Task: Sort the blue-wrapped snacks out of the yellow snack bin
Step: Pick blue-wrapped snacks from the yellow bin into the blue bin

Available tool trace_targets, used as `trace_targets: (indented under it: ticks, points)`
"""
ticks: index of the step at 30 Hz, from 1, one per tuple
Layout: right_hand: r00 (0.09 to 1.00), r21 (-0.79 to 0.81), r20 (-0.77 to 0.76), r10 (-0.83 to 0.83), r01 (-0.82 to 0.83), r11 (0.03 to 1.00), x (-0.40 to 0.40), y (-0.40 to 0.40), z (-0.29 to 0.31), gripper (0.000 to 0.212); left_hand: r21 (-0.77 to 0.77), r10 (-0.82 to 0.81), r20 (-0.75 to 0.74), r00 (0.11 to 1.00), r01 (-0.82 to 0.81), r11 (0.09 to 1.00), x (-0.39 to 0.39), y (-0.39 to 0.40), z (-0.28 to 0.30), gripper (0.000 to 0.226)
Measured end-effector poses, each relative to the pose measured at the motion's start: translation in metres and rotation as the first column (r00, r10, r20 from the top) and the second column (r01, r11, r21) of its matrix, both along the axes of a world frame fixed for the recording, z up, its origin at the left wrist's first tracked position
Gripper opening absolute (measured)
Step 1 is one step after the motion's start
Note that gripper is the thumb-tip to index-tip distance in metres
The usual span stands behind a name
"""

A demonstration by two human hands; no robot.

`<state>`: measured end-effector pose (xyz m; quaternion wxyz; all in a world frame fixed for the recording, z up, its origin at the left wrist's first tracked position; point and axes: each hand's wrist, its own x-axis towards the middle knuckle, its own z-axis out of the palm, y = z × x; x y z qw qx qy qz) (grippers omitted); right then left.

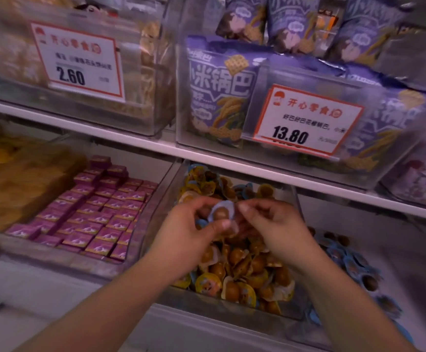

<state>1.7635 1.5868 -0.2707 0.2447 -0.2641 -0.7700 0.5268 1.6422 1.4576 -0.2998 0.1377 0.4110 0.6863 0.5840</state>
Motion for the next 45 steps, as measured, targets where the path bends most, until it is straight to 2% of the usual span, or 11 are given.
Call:
trace_targets:
  ticks: [5,10,13,18,22,25,27,29,31,37,45]
  points:
    - [0.953,0.484,0.206,-0.22,0.096,0.87,-0.008,0.02,-0.005,0.024,0.094,0.117,0.145,0.982,-0.132,0.987,-0.012,-0.001,0.001,0.018]
    - [0.847,0.543,0.53,0.052,-0.386,0.746,-0.037,0.012,-0.029,0.05,0.092,0.118,0.199,0.973,-0.139,0.986,-0.015,-0.008,0.001,0.008]
    - [0.781,0.51,0.623,0.053,-0.457,0.729,-0.047,0.014,-0.036,0.053,0.092,0.094,0.235,0.967,-0.119,0.989,-0.013,-0.009,0.0,0.008]
    - [0.8,0.564,0.6,-0.016,-0.408,0.718,-0.038,0.015,-0.033,0.049,0.149,0.091,0.352,0.932,-0.152,0.977,-0.017,-0.008,0.001,0.014]
    - [0.927,0.68,0.348,-0.138,-0.148,0.719,-0.028,0.01,-0.03,0.018,0.14,0.111,0.293,0.95,-0.158,0.977,-0.018,-0.005,-0.002,0.019]
    - [0.961,0.5,0.134,-0.243,0.146,0.853,-0.017,0.001,-0.021,0.014,0.165,0.133,0.235,0.963,-0.175,0.971,-0.014,-0.003,-0.001,0.021]
    - [0.962,0.004,-0.007,-0.272,0.272,0.962,-0.01,-0.009,-0.012,0.015,0.201,0.144,0.181,0.973,-0.18,0.963,-0.007,-0.002,0.001,0.02]
    - [0.976,-0.638,-0.142,-0.164,0.037,0.769,-0.003,-0.026,-0.002,0.03,0.21,0.144,0.094,0.985,-0.161,0.964,0.007,-0.001,0.002,0.023]
    - [0.967,-0.825,-0.253,-0.034,-0.197,0.53,0.005,-0.039,0.008,0.044,0.206,0.109,0.009,0.994,-0.108,0.973,0.023,0.002,0.004,0.028]
    - [0.944,-0.784,-0.27,-0.189,-0.102,0.612,0.024,-0.039,0.013,0.021,-0.023,-0.078,-0.409,0.909,0.075,0.997,0.048,0.016,0.005,0.048]
    - [0.877,-0.336,-0.183,-0.443,0.368,0.867,0.094,0.061,0.018,0.011,-0.103,-0.199,-0.459,0.866,0.17,0.98,0.044,0.023,-0.01,0.046]
